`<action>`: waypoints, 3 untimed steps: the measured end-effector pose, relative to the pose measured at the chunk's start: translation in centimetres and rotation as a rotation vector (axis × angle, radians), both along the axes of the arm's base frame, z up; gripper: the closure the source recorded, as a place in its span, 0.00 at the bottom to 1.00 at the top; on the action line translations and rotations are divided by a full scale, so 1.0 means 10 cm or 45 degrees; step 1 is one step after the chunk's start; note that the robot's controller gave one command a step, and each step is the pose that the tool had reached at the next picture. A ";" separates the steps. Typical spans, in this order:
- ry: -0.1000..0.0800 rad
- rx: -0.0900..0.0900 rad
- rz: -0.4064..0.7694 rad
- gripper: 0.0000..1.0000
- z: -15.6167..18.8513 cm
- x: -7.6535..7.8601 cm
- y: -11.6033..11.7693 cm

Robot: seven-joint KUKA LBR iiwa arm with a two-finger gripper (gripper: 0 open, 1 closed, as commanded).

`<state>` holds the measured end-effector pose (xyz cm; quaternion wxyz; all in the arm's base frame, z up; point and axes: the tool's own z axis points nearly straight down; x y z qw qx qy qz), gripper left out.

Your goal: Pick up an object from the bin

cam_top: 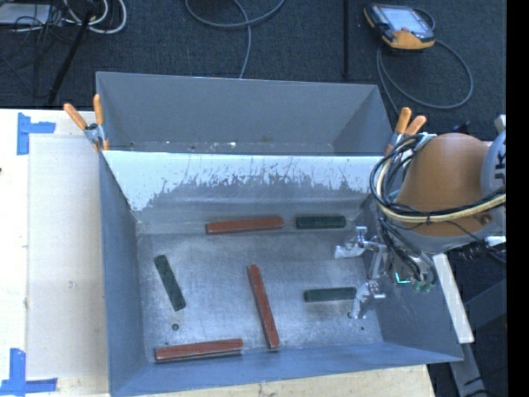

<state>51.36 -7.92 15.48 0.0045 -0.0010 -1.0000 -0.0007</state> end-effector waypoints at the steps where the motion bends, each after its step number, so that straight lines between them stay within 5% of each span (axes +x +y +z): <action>1: -0.009 -0.001 0.004 0.00 0.04 0.02 0.00; 3: -0.005 -0.001 -0.145 0.00 -0.63 0.08 -0.02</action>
Offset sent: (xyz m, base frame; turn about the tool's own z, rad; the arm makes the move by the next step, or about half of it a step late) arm 0.0129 -0.0025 -0.0848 0.1237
